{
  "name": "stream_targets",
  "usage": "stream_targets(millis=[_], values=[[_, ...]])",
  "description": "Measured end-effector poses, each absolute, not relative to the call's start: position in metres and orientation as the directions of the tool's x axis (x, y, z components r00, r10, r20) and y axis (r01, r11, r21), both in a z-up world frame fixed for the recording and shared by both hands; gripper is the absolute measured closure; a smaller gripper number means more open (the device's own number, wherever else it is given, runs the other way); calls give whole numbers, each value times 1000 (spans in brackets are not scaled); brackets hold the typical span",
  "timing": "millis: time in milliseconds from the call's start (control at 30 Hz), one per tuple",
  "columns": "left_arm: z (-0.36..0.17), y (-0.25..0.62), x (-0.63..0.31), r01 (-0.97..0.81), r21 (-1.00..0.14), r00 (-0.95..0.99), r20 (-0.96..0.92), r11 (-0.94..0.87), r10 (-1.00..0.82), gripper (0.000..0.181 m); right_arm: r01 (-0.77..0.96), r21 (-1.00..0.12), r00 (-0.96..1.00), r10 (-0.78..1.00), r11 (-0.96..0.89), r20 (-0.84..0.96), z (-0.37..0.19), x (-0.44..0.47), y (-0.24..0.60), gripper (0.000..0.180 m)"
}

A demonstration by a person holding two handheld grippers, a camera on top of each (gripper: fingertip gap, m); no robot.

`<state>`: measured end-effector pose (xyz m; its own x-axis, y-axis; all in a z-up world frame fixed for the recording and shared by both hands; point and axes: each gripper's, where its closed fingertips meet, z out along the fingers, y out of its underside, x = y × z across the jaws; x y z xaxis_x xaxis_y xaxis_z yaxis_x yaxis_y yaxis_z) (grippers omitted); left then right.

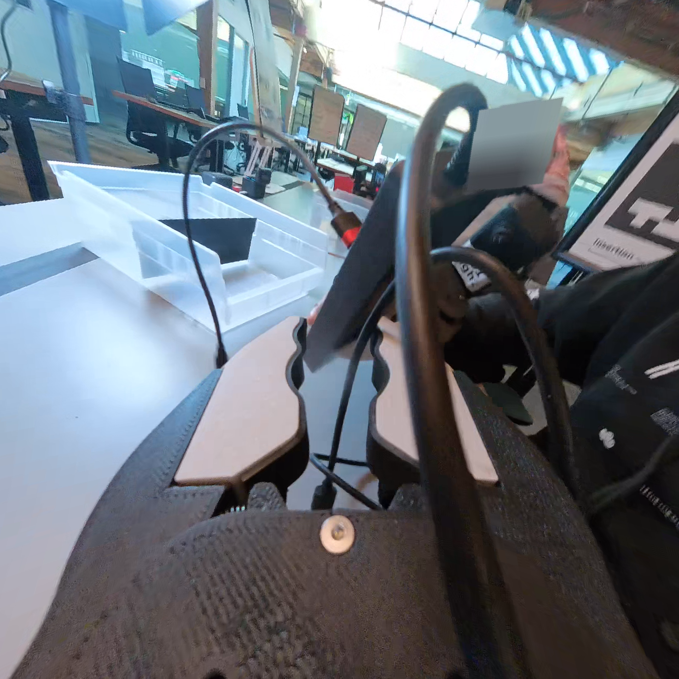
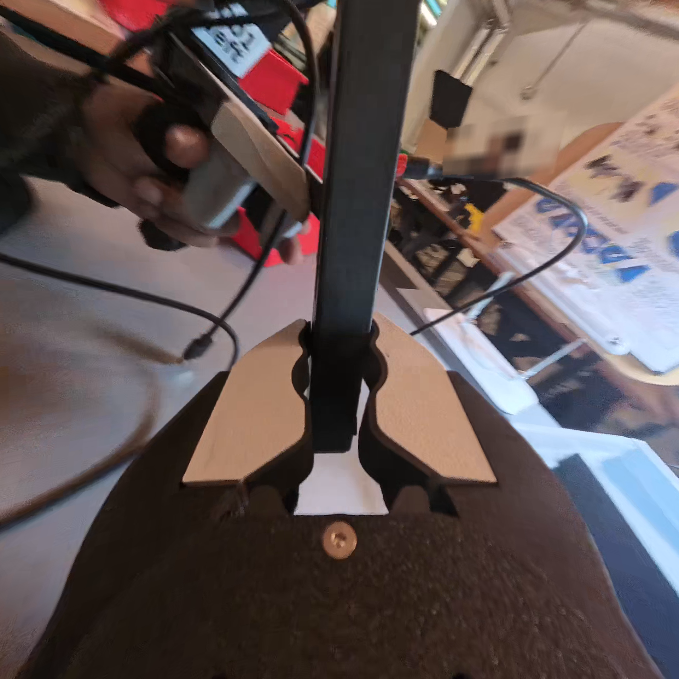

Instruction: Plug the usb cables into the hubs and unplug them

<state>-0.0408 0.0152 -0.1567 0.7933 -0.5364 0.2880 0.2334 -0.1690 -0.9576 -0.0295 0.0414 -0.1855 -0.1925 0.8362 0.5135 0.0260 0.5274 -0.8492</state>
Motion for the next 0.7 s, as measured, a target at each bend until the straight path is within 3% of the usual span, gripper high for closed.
stream_targets(millis=[100,267,433,567,700], values=[[-151,15,-45,289,-941,782,337,-173,-524,143,71,-775,-32,778,627,627,-175,-27,65,154],[-152,30,-36,229,-966,875,258,-121,-410,124,191,-717,106,713,670,694,-174,-28,83,155],[-153,43,-31,182,-982,949,189,-52,-252,109,303,-687,112,692,660,714,-187,-37,83,155],[-147,48,-39,188,-982,964,183,5,-194,116,299,-629,78,639,718,766,-195,-41,65,154],[-144,39,-33,218,-975,925,217,-33,-312,125,246,-682,25,699,688,715,-198,-40,57,152]])
